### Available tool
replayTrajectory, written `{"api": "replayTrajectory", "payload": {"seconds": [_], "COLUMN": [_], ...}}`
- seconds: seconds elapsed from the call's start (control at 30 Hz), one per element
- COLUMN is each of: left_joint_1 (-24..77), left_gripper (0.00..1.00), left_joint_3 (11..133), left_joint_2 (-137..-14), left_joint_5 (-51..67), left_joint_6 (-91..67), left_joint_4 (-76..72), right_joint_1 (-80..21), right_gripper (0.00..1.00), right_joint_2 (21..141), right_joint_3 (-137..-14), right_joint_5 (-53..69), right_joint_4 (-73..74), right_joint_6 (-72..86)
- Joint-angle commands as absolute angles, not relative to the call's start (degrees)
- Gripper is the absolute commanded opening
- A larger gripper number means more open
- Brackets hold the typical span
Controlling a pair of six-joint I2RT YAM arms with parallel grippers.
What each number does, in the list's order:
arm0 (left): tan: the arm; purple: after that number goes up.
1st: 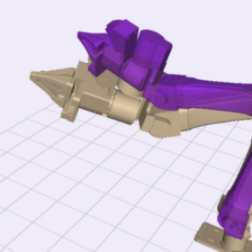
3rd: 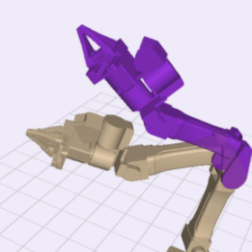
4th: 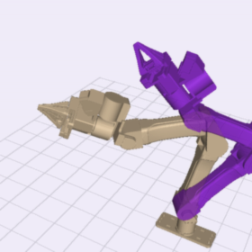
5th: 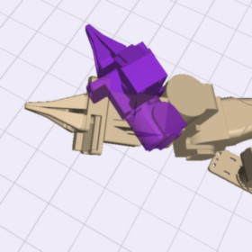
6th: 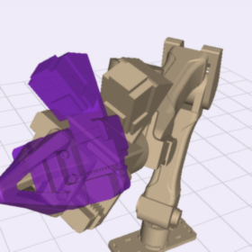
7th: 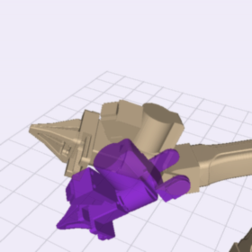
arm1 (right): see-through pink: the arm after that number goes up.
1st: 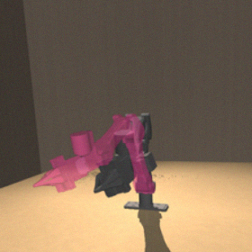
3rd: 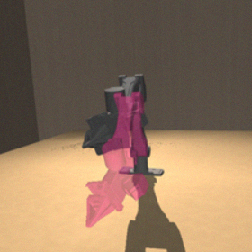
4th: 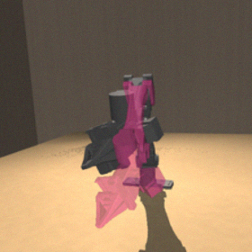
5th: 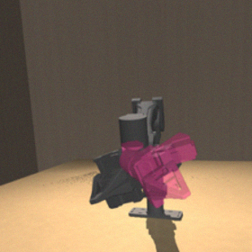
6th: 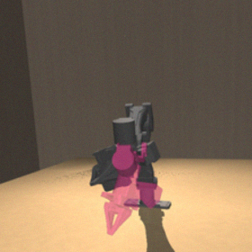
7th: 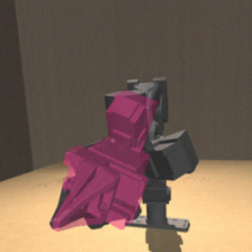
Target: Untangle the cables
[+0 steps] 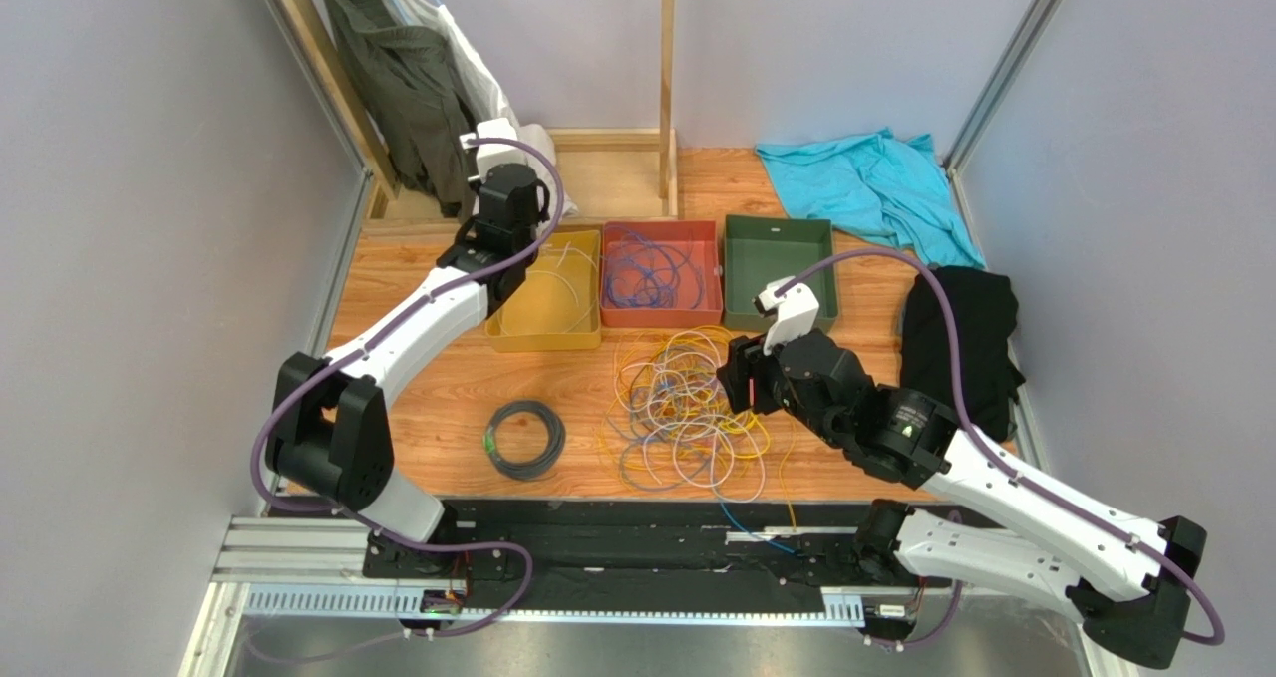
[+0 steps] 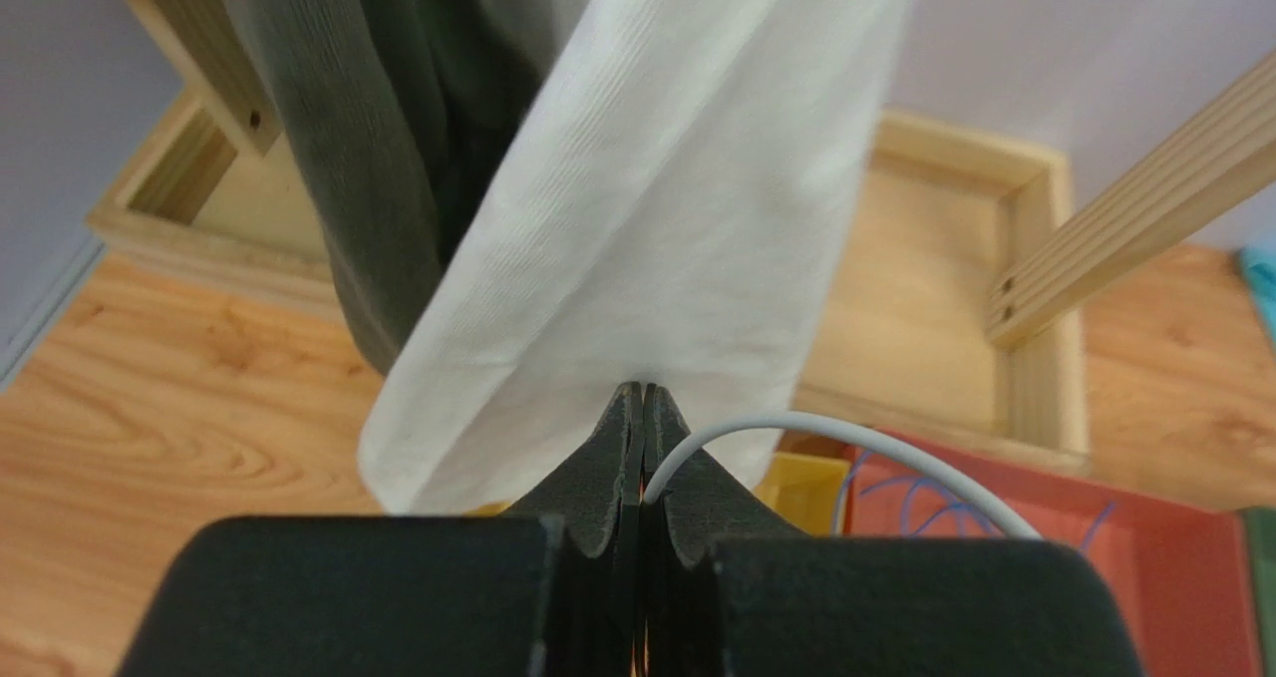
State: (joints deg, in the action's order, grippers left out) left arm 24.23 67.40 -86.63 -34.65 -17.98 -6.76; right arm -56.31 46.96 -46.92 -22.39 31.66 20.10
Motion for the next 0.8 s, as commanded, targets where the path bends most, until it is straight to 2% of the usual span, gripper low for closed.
{"api": "replayTrajectory", "payload": {"seconds": [0.0, 0.37, 0.43, 0.47, 0.5, 0.63, 0.67, 0.7, 0.77], "left_joint_1": [20.8, 19.2, 19.2, 19.2, 19.2, 19.2, 19.2, 19.2, 19.2], "left_gripper": [0.0, 0.0, 0.08, 0.12, 0.27, 0.51, 0.81, 0.97, 0.99], "left_joint_3": [68.7, 67.3, 64.5, 63.6, 62.2, 62.0, 62.7, 62.6, 62.0], "left_joint_2": [-91.0, -101.9, -101.1, -99.5, -98.6, -93.5, -92.4, -91.0, -86.5], "left_joint_5": [-31.1, -21.7, -21.4, -21.2, -21.4, -22.3, -22.3, -22.2, -22.2], "left_joint_6": [-24.4, -29.9, -30.1, -30.1, -30.3, -30.3, -30.2, -30.2, -30.1], "left_joint_4": [5.4, 14.2, 12.7, 10.8, 10.2, 11.4, 11.9, 12.0, 12.1], "right_joint_1": [-56.1, -56.1, -56.0, -56.1, -56.1, -56.1, -56.1, -56.1, -56.0], "right_gripper": [0.59, 0.59, 0.59, 0.59, 0.59, 0.58, 0.58, 0.58, 0.58], "right_joint_2": [47.6, 51.1, 51.4, 51.6, 51.8, 52.9, 53.3, 53.5, 53.9], "right_joint_3": [-49.9, -51.4, -51.6, -51.6, -51.6, -51.7, -51.9, -52.0, -52.0], "right_joint_5": [-21.6, -20.3, -20.2, -20.0, -20.0, -18.6, -18.4, -18.2, -17.9], "right_joint_4": [32.5, 32.5, 32.6, 32.5, 32.5, 32.1, 32.0, 32.0, 31.7], "right_joint_6": [19.6, 19.2, 19.1, 19.2, 19.2, 19.7, 20.0, 20.0, 20.1]}}
